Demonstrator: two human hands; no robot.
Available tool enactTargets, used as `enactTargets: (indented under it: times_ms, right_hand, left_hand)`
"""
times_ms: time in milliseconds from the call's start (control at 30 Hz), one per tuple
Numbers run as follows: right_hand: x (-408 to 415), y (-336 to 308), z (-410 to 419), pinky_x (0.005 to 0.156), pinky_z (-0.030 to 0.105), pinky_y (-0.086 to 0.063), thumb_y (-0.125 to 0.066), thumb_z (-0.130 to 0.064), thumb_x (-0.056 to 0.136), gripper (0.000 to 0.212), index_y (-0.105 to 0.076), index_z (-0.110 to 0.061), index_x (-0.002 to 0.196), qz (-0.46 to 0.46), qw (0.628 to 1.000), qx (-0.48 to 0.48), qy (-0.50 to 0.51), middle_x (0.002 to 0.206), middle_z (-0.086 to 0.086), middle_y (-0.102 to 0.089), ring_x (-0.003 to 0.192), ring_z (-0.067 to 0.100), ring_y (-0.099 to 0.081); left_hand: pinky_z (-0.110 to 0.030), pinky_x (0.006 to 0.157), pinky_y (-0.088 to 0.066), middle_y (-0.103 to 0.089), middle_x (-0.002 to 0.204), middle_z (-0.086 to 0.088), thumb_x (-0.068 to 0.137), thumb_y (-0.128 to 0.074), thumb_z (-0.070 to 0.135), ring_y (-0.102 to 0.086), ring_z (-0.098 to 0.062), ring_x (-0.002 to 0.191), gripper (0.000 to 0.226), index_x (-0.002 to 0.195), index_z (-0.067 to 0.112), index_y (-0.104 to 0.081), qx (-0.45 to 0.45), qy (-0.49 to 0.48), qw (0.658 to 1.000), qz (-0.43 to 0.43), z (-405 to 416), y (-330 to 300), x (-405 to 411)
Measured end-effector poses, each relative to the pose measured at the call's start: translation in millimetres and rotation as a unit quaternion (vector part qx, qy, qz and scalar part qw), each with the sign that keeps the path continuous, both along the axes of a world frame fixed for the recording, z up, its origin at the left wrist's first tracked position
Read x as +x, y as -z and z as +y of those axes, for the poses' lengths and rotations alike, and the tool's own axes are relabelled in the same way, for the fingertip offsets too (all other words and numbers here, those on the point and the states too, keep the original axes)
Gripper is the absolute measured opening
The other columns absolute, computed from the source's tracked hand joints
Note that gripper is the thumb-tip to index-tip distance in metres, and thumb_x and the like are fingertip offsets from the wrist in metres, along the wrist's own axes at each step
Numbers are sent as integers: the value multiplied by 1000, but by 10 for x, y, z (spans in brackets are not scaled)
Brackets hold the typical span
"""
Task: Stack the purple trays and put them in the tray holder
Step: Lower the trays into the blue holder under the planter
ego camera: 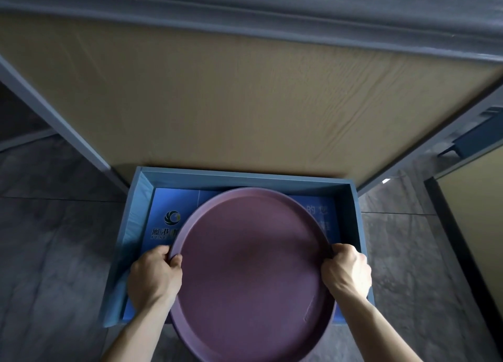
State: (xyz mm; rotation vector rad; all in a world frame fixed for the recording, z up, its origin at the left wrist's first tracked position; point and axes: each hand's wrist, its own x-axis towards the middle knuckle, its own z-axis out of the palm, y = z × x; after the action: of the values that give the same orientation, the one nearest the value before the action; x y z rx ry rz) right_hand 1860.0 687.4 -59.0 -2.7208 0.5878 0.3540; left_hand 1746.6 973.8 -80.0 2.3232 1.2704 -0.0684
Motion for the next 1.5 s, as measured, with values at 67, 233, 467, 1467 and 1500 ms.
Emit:
enactTargets:
  times_ms: [67,233,467,1467,1500]
  right_hand:
    - [-11,25,-7,73,36,-50,-57,-6,75,34,-75,-23,99,-3,1000,-9,-5,94,13,-70,89,40,-64]
    - [-30,32,-8,68,35,-49,-54,-5,75,26,-73,-20,86,-15,999,-28,-29,90,14,-70,78,38,-61]
    - [-7,97,-45,65,35,-45,-51,-5,77,25,-72,-14,85,-11,994,-75,-82,88,12,-70,83,38,-64]
    - [-61,149,-120,77,36,-54,-75,-23,71,36,-75,-35,105,-41,996,62,58,89,8,-73,83,38,-66]
    - [-81,141,-123,81,38,-55,-76,-24,72,37,-74,-35,107,-47,994,73,64,94,7,-75,88,37,-67]
  left_hand:
    - [-29,59,-41,-77,84,-4,87,-71,29,-61,-27,74,12,86,17,-72,0,-3,1000,-2,-1,4,-4]
    - [-30,59,-43,-78,89,-4,87,-71,31,-66,-29,81,14,92,18,-74,-3,-9,1000,5,-3,12,-11]
    - [-30,62,-42,-79,99,-5,88,-70,32,-70,-33,94,23,104,15,-74,-6,-12,1000,8,-27,26,-10]
    - [-32,74,-49,-79,99,-1,81,-79,25,-72,-28,96,28,108,17,-75,-36,-52,996,-58,-15,39,-61]
    - [-32,74,-49,-79,98,-1,81,-80,25,-72,-28,94,27,106,17,-75,-38,-52,996,-60,-10,41,-62]
